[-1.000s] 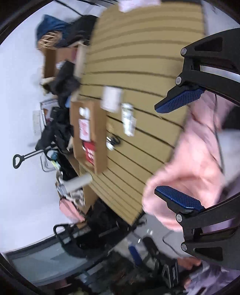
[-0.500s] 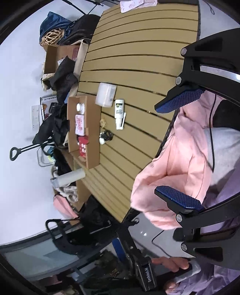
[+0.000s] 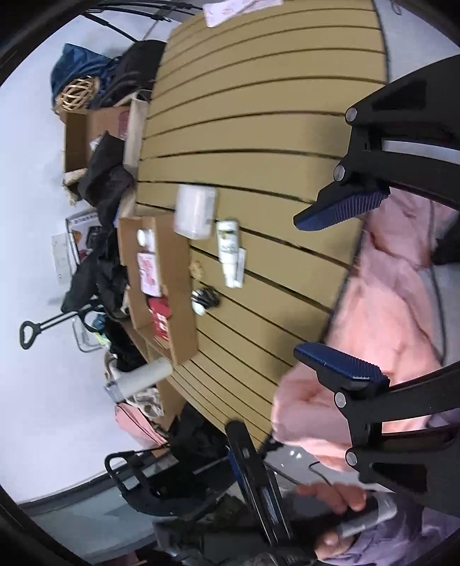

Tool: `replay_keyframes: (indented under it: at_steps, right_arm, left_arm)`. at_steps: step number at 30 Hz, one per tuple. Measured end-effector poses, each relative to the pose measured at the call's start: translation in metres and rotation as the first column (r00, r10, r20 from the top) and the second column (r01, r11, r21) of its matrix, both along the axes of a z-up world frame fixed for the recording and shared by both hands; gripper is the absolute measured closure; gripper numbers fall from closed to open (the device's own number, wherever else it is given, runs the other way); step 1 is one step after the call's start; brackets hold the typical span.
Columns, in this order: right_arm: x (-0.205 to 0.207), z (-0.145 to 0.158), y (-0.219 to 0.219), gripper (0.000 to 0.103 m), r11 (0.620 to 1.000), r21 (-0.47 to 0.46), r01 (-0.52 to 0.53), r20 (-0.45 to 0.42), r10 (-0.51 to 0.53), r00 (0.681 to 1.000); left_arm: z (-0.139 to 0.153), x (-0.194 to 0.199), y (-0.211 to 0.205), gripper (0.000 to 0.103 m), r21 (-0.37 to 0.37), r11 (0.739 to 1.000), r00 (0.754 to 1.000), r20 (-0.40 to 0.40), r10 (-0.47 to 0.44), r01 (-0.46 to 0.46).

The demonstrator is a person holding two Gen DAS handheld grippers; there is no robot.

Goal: Organize objects
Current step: 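Grasp the black cable with the left gripper while the right gripper grasps the white spray bottle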

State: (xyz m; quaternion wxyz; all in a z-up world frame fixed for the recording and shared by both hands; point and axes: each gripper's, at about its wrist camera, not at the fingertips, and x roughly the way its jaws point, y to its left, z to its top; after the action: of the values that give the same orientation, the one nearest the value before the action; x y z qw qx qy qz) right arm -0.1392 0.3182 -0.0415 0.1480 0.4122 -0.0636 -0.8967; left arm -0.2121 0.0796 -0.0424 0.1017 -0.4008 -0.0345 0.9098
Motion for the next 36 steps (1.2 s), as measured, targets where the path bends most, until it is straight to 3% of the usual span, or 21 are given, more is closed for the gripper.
replay_keyframes:
  at_steps: [3, 5, 8, 10, 13, 14, 16, 21, 25, 27, 29, 36]
  right_arm:
    - [-0.020, 0.002, 0.001, 0.033, 0.999, 0.037, 0.006, -0.041, -0.004, 0.999]
    - [-0.036, 0.002, 0.001, 0.033, 0.999, 0.053, 0.006, -0.064, -0.003, 0.998]
    - [-0.068, -0.003, 0.000, 0.033, 0.997, 0.071, -0.011, -0.046, 0.014, 0.999]
    - [-0.091, -0.008, -0.002, 0.033, 0.996, 0.085, -0.023, -0.038, 0.027, 0.999]
    - [-0.118, -0.019, -0.010, 0.033, 0.993, 0.097, -0.073, -0.032, 0.077, 0.997]
    - [-0.127, -0.025, -0.013, 0.033, 0.991, 0.100, -0.094, -0.020, 0.096, 0.995]
    - [-0.147, -0.041, -0.022, 0.033, 0.984, 0.114, -0.135, 0.021, 0.134, 0.991]
    - [-0.180, -0.077, -0.035, 0.033, 0.959, 0.139, -0.248, 0.108, 0.234, 0.966]
    - [-0.192, -0.105, -0.034, 0.034, 0.926, 0.242, -0.290, 0.148, 0.260, 0.954]
    - [-0.193, -0.112, -0.030, 0.054, 0.931, 0.223, -0.289, 0.183, 0.251, 0.950]
    - [-0.189, -0.112, -0.028, 0.064, 0.947, 0.188, -0.262, 0.199, 0.225, 0.954]
    - [-0.170, -0.111, -0.031, 0.072, 0.983, 0.108, -0.150, 0.165, 0.131, 0.978]
  left_arm:
    - [-0.017, -0.036, 0.021, 0.007, -0.010, 1.000, 1.000, 0.002, -0.028, 0.028]
    - [-0.032, -0.061, 0.037, 0.018, -0.038, 0.998, 0.999, 0.015, -0.046, 0.047]
    - [-0.063, -0.104, 0.055, 0.036, -0.057, 0.995, 0.991, 0.113, -0.076, 0.083]
    - [-0.084, -0.129, 0.061, 0.042, -0.061, 0.995, 0.981, 0.181, -0.065, 0.077]
    - [-0.103, -0.153, 0.060, 0.047, -0.027, 0.998, 0.975, 0.217, -0.051, 0.059]
    - [-0.107, -0.158, 0.060, 0.057, -0.027, 0.998, 0.972, 0.230, -0.046, 0.054]
    - [-0.112, -0.163, 0.059, 0.068, -0.002, 0.998, 0.966, 0.248, -0.067, 0.070]
    - [-0.115, -0.150, 0.052, 0.069, 0.043, 0.995, 0.962, 0.253, -0.101, 0.093]
    - [-0.108, -0.134, 0.036, 0.070, 0.066, 0.994, 0.955, 0.277, -0.107, 0.092]
    - [-0.104, -0.127, 0.026, 0.070, 0.075, 0.994, 0.957, 0.277, -0.092, 0.074]
    - [-0.099, -0.123, 0.019, 0.070, 0.068, 0.996, 0.961, 0.268, -0.072, 0.056]
    - [-0.084, -0.103, 0.010, 0.070, 0.052, 0.997, 0.969, 0.238, -0.061, 0.049]
